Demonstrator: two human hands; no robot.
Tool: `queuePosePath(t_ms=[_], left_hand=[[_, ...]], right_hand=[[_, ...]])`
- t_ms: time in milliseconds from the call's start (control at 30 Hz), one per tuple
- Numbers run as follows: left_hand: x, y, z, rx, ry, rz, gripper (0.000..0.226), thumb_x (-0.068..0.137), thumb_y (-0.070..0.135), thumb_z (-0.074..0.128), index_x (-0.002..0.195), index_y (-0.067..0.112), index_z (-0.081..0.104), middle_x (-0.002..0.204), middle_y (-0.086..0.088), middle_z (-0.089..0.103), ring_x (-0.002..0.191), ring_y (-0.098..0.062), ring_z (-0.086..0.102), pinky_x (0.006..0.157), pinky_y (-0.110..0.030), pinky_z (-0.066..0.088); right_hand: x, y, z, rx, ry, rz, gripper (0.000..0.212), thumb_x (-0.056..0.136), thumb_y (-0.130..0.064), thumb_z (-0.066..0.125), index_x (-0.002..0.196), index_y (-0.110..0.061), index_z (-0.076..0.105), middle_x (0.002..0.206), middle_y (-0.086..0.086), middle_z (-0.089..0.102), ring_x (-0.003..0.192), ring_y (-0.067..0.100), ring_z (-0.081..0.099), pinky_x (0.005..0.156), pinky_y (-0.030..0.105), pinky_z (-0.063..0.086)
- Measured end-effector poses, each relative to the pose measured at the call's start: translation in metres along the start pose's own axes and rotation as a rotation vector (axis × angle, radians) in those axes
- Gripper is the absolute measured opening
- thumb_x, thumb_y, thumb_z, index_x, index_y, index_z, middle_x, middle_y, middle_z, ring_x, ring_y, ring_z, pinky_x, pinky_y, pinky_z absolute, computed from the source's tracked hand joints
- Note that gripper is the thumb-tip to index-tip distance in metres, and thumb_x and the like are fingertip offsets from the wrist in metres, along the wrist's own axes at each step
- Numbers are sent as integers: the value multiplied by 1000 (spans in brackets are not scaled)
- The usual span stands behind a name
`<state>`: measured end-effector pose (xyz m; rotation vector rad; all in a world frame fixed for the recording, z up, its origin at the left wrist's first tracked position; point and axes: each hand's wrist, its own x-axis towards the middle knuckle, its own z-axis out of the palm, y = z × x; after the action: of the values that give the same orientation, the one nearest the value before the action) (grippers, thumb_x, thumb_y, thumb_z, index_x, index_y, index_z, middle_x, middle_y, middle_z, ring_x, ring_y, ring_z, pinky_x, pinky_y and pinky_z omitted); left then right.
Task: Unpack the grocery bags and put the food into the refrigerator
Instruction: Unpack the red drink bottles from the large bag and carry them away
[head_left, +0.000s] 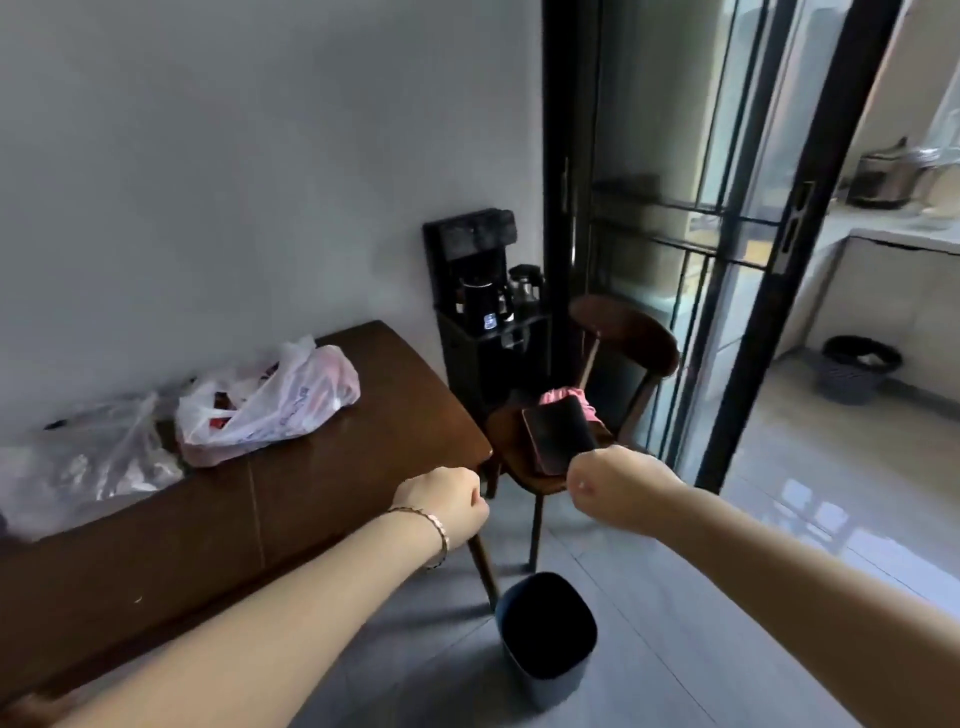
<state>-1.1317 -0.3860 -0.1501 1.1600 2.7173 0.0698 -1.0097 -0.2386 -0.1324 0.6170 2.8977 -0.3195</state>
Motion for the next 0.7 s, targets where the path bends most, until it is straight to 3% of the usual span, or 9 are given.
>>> queuePosePath(t_ms=[167,500,700], left_hand=[[32,-103,1,-84,0,-217,23,89,23,38,92,24,61,103,0,66,93,-25,61,70,-26,40],[114,-241,-16,-190,66,-547,25,94,29,39,106,26,62,107,4,66,97,-19,62,73,-27,43],[145,-324,-10,-266,76,-680,23,93,26,39,101,25,61,102,5,65,92,-18,61,73,-27,41]], right_hand=[[111,-81,9,-10,-5,-159,19,91,-21,41,86,-22,59,94,1,64,89,24,63,71,30,49],[318,-183,15,-27,-138,-450,25,93,-30,43,109,-25,61,107,-5,64,94,17,62,86,33,54],[401,-252,30,-71,-248,-552,24,91,-30,42,105,-28,62,108,-9,62,97,16,61,85,31,51]])
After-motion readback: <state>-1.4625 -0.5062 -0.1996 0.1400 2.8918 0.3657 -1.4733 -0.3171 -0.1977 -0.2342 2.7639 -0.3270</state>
